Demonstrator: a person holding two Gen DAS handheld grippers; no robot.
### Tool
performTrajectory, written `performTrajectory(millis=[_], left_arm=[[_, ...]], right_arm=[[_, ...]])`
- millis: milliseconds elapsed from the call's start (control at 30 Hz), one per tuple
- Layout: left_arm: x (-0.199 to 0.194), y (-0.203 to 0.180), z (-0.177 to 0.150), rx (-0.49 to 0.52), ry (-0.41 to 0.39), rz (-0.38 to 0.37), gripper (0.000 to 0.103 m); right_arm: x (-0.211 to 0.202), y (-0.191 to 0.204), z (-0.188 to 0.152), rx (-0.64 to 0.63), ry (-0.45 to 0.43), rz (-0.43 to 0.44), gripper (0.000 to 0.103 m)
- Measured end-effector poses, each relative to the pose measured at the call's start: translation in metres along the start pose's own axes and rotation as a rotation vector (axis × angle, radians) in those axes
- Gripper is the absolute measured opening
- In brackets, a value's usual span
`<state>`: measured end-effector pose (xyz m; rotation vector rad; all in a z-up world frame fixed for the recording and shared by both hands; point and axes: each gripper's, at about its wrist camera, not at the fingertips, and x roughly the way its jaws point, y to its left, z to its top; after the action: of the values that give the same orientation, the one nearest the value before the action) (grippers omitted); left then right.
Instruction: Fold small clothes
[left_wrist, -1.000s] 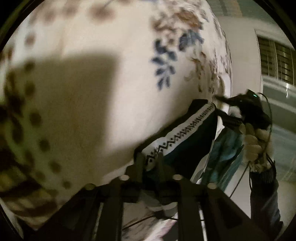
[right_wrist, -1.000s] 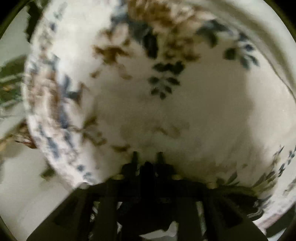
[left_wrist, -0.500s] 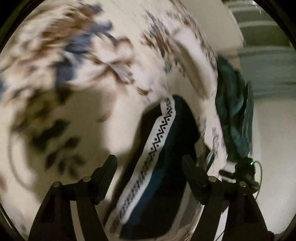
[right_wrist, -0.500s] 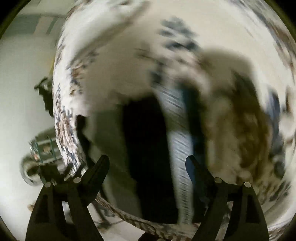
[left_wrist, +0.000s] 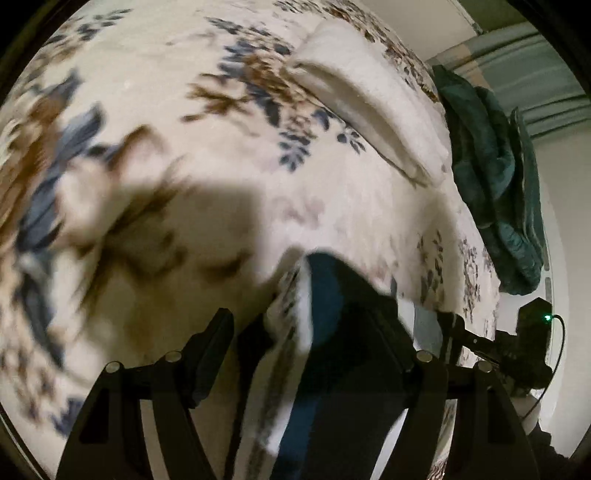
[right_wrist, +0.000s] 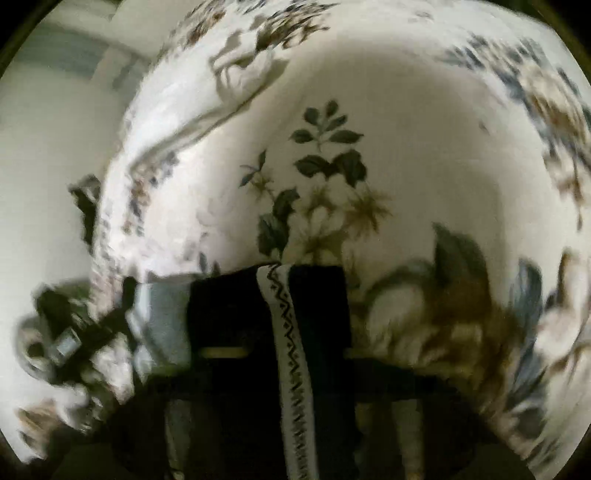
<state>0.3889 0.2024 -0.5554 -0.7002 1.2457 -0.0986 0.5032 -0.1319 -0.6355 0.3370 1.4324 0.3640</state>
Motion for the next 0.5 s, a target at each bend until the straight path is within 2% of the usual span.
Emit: performTrajectory(millis=[67, 133, 233, 300, 367, 433, 500], left_arm=[[0.010, -0.001, 0.006, -0.006, 0.010, 0.000, 0.070], [0.014, -0.004, 0.011, -0.015, 0.012, -0.014, 0.070], [0.018, -0.008, 0.015, -0.017, 0.012, -0.023, 0.070], [0.019, -0.009, 0.015, -0.024, 0.014, -0.022, 0.070], [0.014, -0.009, 0.014, -0.025, 0.005, -0.016, 0.070], [0.005, -0.010, 0.011, -0.024, -0.010, -0.011, 0.070], [-0.013, -0.011, 0.001, -0.015, -0.046, 0.007, 0.070]], right_arm=[[-0.010, -0.015, 0.013, 0.062, -0.043, -0.039, 0.003], [-0.011, -0.032, 0.023, 0.159, -0.049, -0.027, 0.003], [-0.004, -0.035, 0.026, 0.182, -0.007, -0.018, 0.003], [-0.001, -0.037, 0.022, 0.212, 0.034, 0.020, 0.004], [-0.002, -0.044, 0.015, 0.269, 0.088, 0.054, 0.013], [-0.016, -0.060, -0.007, 0.341, 0.112, 0.089, 0.047], [-0.030, -0.071, -0.035, 0.389, 0.120, 0.119, 0.053]])
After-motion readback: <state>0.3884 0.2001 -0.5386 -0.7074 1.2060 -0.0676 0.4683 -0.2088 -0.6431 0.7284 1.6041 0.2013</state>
